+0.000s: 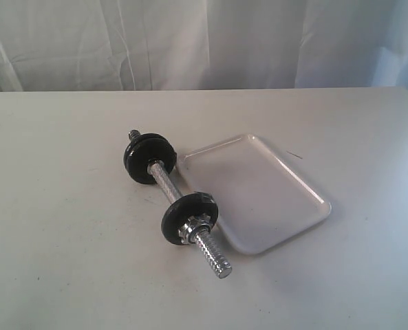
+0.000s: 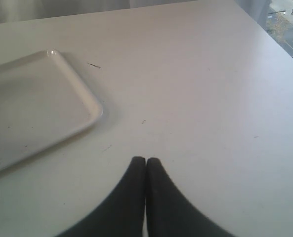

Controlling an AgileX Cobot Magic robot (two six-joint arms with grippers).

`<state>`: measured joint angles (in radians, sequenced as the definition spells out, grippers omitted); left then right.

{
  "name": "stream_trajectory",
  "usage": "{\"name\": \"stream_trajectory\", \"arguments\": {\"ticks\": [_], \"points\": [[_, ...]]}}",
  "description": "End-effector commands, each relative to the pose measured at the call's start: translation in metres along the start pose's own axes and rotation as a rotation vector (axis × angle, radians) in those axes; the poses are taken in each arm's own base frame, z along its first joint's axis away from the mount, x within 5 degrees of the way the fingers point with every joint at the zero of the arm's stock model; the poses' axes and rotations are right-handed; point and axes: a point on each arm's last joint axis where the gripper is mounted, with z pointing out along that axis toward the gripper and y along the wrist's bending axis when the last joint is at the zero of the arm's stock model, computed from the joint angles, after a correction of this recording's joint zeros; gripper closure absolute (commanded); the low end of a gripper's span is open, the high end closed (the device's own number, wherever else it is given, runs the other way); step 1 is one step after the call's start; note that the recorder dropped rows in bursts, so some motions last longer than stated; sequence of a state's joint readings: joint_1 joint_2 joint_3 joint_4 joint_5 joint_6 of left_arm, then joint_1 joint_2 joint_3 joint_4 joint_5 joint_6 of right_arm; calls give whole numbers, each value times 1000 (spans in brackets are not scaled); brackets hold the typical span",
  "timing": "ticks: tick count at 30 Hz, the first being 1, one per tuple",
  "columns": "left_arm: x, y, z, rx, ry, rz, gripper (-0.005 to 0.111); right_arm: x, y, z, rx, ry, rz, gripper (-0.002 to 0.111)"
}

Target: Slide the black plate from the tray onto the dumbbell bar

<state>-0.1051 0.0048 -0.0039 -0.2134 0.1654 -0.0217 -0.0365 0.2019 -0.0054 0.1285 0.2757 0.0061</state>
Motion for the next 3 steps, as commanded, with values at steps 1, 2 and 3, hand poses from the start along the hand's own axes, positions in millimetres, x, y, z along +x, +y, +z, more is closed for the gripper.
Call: {"name": "stream_trajectory", "arguments": {"ticks": [1,2,3], "points": [[0,0,0,-5,-10,-3,107,1,-1,0,5,-5,4,108],[0,0,0,-5,-10,-3,107,1,-1,0,5,-5,4,108],[0,0,0,-5,-10,-3,107,1,-1,0,5,-5,4,108]]}}
